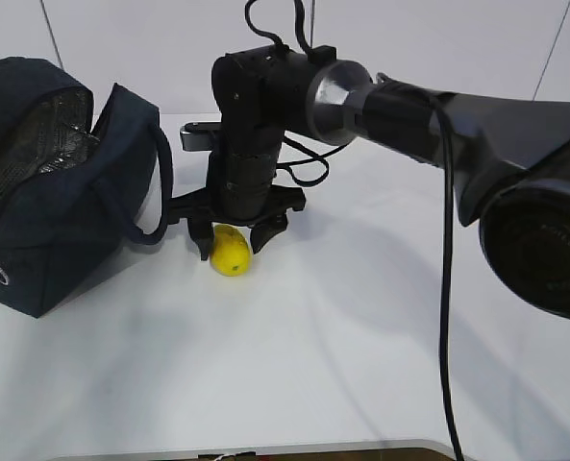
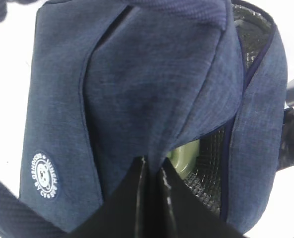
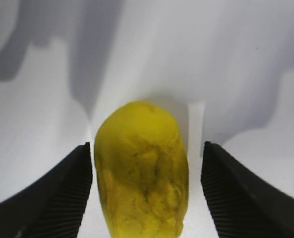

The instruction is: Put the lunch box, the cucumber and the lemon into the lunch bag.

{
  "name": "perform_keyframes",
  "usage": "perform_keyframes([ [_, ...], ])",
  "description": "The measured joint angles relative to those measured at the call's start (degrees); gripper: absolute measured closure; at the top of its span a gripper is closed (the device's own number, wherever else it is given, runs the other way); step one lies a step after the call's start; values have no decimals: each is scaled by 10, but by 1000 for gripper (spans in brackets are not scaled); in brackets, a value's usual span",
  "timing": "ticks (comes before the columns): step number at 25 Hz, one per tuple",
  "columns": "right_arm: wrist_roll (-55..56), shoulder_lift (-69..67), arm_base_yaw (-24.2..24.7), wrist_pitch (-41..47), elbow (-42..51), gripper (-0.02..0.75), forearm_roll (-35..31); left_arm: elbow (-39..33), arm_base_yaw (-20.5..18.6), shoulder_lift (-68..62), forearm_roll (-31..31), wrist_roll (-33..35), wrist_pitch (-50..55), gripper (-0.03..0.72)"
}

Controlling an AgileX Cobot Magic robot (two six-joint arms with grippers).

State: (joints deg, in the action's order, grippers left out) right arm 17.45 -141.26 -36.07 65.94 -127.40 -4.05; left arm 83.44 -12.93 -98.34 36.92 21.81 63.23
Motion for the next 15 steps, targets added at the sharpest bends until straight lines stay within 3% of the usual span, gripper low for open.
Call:
perform_keyframes([
  [9,0,0,0,-3,0,195,1,0,0,0,-1,0,0,699],
  [15,1,0,0,-3,0,274,1,0,0,0,-1,0,-1,699],
])
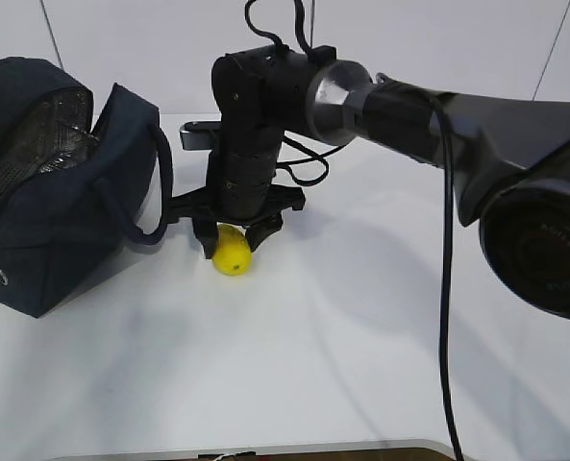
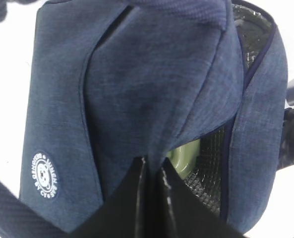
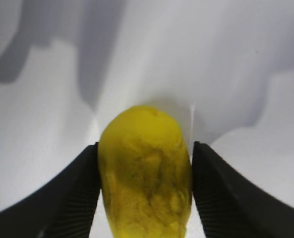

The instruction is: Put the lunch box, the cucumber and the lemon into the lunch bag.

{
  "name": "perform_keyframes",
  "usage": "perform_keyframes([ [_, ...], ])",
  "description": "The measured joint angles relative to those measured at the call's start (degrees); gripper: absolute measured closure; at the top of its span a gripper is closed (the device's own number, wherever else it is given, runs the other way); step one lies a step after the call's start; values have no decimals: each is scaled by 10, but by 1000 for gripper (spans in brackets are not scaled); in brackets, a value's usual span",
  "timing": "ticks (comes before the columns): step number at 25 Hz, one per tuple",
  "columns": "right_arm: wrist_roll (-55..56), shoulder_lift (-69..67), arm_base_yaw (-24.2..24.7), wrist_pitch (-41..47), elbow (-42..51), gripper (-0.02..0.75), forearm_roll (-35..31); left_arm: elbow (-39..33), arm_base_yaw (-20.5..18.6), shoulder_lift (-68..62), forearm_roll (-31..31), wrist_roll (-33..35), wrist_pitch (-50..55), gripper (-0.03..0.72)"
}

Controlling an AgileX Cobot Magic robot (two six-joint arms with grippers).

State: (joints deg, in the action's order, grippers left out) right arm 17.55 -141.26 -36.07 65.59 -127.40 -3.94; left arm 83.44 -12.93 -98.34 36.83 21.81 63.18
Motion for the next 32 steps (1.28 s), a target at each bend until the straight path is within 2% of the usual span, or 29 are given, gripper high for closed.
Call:
perform_keyframes([
  [12,0,0,0,13,0,384,0,0,0,0,0,0,2,699],
  [19,-2,0,0,38,-6,394,0,0,0,0,0,0,7,699],
  [32,-36,26,0,48,-114,395,-40,0,0,0,0,0,8,699],
])
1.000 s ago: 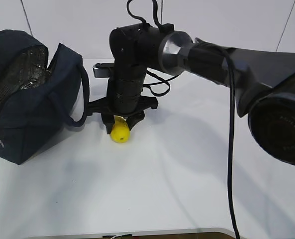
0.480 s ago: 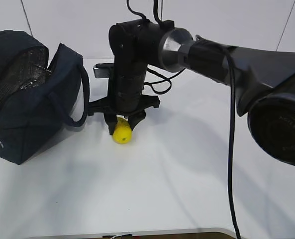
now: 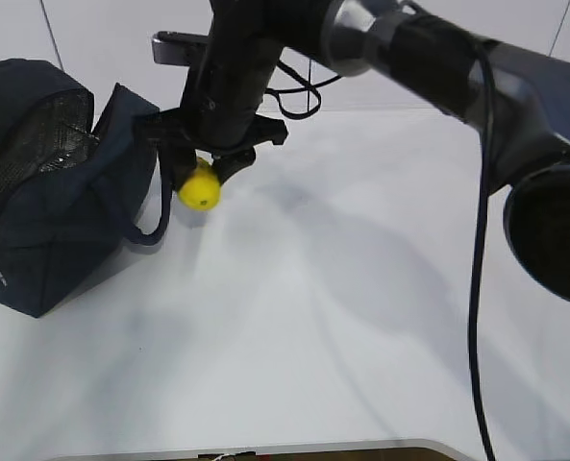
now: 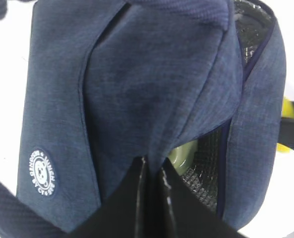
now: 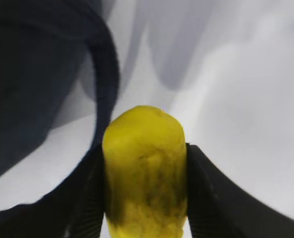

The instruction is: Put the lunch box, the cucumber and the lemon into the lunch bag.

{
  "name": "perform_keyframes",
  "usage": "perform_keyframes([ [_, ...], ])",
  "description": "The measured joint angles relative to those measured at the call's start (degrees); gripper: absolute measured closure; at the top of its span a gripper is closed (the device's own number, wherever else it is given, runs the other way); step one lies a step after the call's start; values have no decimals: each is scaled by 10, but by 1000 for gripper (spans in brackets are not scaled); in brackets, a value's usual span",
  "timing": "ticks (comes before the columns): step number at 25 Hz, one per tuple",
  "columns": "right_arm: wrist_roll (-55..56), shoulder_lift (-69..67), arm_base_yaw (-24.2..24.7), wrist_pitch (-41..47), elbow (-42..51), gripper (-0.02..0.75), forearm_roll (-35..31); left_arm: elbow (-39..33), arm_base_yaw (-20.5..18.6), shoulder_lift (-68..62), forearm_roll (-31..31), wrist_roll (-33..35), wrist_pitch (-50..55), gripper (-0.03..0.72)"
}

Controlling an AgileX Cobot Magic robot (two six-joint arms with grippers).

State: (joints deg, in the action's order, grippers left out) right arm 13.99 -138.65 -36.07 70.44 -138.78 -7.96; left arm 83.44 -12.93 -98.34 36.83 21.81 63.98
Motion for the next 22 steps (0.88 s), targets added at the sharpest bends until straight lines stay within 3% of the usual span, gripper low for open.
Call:
perform_keyframes([
  [8,-25,43,0,11,-21,396,-105,0,0,0,0,0,0,699],
  [11,-44,48,0,11,-39,396,-173,0,0,0,0,0,0,699],
  [16,-69,44,0,-63,-40,397,-268,0,0,0,0,0,0,699],
  [22,-73,6,0,-150,-40,397,-310,0,0,0,2,0,2,699],
])
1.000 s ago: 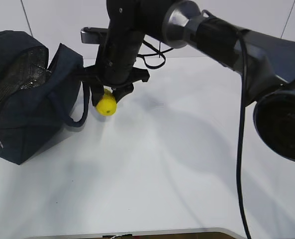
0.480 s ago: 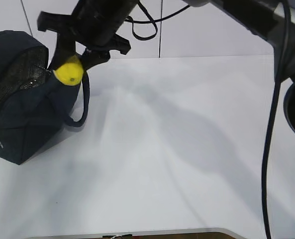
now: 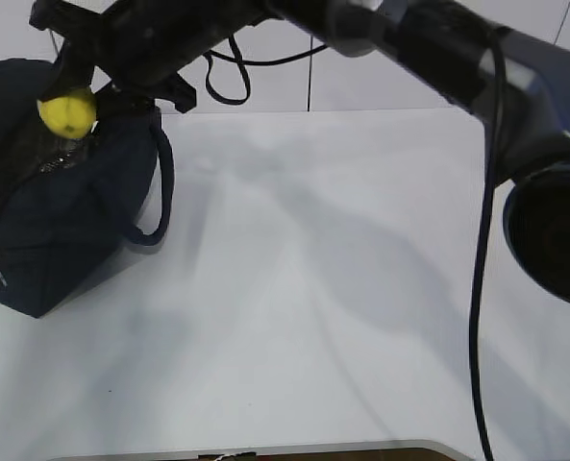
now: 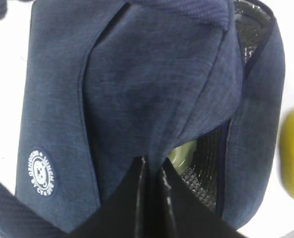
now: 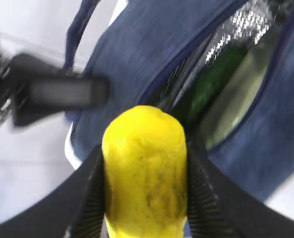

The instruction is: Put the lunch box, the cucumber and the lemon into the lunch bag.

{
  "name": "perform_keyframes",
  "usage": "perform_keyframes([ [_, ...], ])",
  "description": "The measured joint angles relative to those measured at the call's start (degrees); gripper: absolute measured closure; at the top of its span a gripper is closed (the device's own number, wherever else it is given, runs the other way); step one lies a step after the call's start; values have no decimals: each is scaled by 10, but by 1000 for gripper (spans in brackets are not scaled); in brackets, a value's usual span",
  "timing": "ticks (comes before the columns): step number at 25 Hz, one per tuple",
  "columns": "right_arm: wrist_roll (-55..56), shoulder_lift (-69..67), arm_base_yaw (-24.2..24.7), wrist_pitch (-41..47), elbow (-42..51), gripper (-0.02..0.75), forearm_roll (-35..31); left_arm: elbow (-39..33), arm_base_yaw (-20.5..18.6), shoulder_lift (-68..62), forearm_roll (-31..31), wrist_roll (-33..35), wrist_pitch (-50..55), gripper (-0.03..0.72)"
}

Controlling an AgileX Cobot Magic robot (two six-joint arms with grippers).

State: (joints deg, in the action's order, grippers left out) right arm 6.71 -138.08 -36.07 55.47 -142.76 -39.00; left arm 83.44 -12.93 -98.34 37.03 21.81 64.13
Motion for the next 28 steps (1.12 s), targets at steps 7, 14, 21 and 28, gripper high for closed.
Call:
perform_keyframes([
  [7,-1,-27,0,-49,0,379,-15,0,0,0,0,0,0,699],
  [14,-9,-37,0,-51,0,268,-14,0,0,0,0,0,1,699],
  [21,-12,-37,0,-51,0,176,-16,0,0,0,0,0,1,699],
  [28,-33,-37,2,-31,0,172,-30,0,0,0,-1,0,1,699],
])
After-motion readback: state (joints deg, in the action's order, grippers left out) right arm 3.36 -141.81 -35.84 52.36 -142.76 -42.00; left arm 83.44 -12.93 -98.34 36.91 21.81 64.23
